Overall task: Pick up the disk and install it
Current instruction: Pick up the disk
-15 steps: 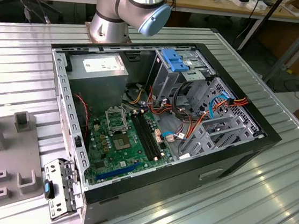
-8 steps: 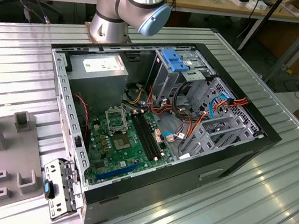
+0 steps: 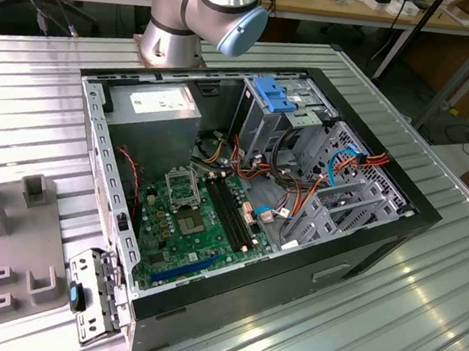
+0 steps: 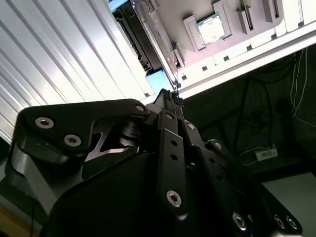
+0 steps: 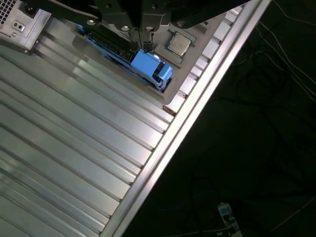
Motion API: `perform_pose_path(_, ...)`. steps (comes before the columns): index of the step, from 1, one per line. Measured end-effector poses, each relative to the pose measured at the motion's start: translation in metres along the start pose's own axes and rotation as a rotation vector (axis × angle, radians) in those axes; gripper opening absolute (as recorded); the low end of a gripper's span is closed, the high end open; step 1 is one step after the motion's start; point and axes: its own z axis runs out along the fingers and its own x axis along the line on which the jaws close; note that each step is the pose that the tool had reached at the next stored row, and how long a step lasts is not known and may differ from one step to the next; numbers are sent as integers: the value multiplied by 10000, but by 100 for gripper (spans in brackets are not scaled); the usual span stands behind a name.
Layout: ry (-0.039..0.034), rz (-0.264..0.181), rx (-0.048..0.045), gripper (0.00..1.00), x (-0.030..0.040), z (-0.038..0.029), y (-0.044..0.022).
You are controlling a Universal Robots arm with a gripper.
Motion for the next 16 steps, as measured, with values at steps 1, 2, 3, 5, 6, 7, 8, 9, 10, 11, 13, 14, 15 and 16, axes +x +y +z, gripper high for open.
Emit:
perform_pose_path(1, 6, -137, -3, 11, 0, 0, 0)
perform_pose_path(2, 10, -234, -5, 11, 0, 0, 0)
perform_pose_path(3, 16, -359, -8, 11, 0, 0, 0)
perform_pose_path(5, 28, -636, -15, 11, 0, 0, 0)
perform_pose_path(6, 32, -721, -17, 11, 0, 0, 0)
perform_pose_path(7, 37, -846, -20, 11, 0, 0, 0)
perform_pose_path(8, 42, -944, -23, 11, 0, 0, 0)
perform_pose_path(9, 46, -1040, -25, 11, 0, 0, 0)
perform_pose_path(10, 51, -1159, -28, 11, 0, 0, 0)
perform_pose_path(11, 59, -1343, -32, 11, 0, 0, 0)
perform_pose_path(13, 74, -1664, -40, 11, 0, 0, 0)
perform_pose_path(14, 80, -1797, -44, 11, 0, 0, 0)
perform_pose_path(15, 89, -2003, -49, 11, 0, 0, 0)
perform_pose_path(16, 95, -2136, -52, 11, 0, 0, 0)
